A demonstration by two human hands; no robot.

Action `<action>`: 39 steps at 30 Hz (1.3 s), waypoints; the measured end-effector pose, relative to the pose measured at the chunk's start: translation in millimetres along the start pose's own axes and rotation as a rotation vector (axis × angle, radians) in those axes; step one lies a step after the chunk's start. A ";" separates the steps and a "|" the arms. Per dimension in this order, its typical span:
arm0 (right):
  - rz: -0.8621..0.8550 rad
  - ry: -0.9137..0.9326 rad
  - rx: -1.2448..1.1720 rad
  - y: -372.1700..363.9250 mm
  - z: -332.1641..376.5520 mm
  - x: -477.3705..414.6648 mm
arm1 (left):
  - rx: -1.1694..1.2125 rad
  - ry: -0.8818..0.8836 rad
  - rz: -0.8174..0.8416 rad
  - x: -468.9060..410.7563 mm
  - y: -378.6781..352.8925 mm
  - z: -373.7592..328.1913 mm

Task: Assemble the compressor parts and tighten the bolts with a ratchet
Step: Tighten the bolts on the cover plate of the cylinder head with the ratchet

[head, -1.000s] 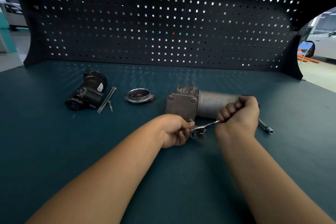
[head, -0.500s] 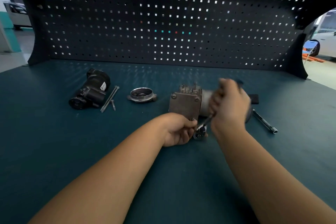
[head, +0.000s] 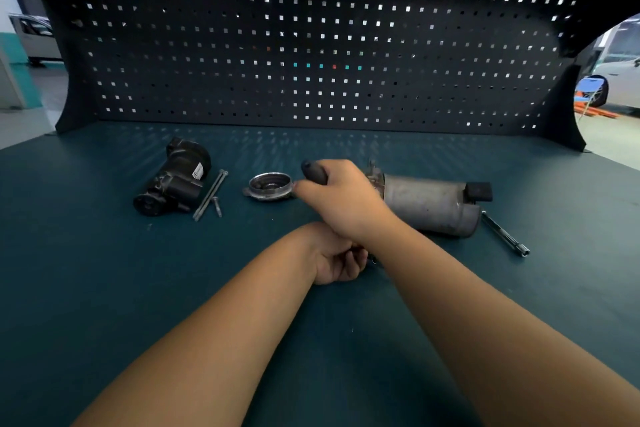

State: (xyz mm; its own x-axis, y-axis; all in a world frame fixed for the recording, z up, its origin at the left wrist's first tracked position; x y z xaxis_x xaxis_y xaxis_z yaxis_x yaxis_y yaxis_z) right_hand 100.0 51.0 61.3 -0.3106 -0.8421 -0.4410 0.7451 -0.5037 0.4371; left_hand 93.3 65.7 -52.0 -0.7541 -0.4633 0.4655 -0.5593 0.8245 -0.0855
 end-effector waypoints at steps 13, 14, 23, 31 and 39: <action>-0.249 -0.883 -0.659 110.3 -106.7 95.9 | 0.070 0.083 0.065 -4.3 -0.8 5.1; -0.223 -0.939 -0.683 108.5 -109.9 102.9 | 0.060 0.080 0.065 -3.9 -0.9 5.2; -0.176 -0.336 -0.223 96.0 -38.9 50.6 | 0.063 0.046 -0.022 -3.6 0.0 3.7; 0.276 0.106 0.493 2.9 18.6 20.5 | 0.087 -0.067 -0.153 0.1 11.7 -1.4; -0.147 -0.076 0.016 89.3 -12.7 41.7 | 0.139 0.076 -0.016 -1.7 2.1 3.3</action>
State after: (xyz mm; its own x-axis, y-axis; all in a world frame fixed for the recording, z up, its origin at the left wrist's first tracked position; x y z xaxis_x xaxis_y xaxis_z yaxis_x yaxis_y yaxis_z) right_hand 161.0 -26.7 71.9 -0.4597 -0.7712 -0.4404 0.6790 -0.6249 0.3854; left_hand 92.3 67.2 -55.9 -0.7197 -0.4458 0.5323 -0.6172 0.7619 -0.1964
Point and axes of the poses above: each hand's wrist, its own x-axis away from the middle knuckle, its own y-axis out of the back of the hand, z = x × y, the point moved 7 cm from there along -x, towards the middle knuckle, and after that the axes turned 8 degrees about -x, right-handed, at the moved point
